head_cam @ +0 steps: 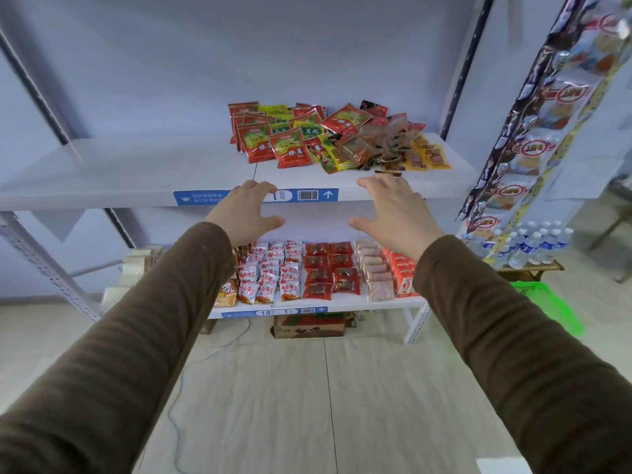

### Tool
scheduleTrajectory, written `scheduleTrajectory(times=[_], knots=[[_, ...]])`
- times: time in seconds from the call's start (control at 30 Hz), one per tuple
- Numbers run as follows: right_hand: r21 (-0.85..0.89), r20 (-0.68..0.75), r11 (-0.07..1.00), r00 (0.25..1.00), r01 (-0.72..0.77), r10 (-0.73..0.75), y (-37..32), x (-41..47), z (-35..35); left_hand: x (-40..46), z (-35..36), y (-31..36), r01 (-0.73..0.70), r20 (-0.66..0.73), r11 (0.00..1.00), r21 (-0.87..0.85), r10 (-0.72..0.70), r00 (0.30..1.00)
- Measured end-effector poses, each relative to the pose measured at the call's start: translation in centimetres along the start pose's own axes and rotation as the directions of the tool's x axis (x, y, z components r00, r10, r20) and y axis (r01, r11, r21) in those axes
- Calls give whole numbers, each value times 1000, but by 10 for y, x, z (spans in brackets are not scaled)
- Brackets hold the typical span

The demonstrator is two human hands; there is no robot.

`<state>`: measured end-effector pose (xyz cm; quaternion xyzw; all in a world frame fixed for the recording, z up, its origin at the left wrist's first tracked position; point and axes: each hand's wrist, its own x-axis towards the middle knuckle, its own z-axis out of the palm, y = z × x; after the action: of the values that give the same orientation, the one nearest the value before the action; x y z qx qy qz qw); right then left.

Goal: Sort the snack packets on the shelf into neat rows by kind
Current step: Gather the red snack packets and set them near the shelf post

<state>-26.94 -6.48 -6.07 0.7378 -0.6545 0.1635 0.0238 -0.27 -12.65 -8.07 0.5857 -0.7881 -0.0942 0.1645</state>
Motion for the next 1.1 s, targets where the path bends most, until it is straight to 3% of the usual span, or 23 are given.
scheduleTrajectory(times=[0.47,0.8,1.1], knots=[[83,43,992,994,98,-102,1,135,54,98,8,-48,54,-29,998,18,-54,998],[88,24,992,996,88,-90,-28,218,77,178,6,-105,6,-29,1000,5,-6,1000],[77,12,994,997,74,-75,-14,293,100,246,15,-133,25,-24,999,-20,-25,999]])
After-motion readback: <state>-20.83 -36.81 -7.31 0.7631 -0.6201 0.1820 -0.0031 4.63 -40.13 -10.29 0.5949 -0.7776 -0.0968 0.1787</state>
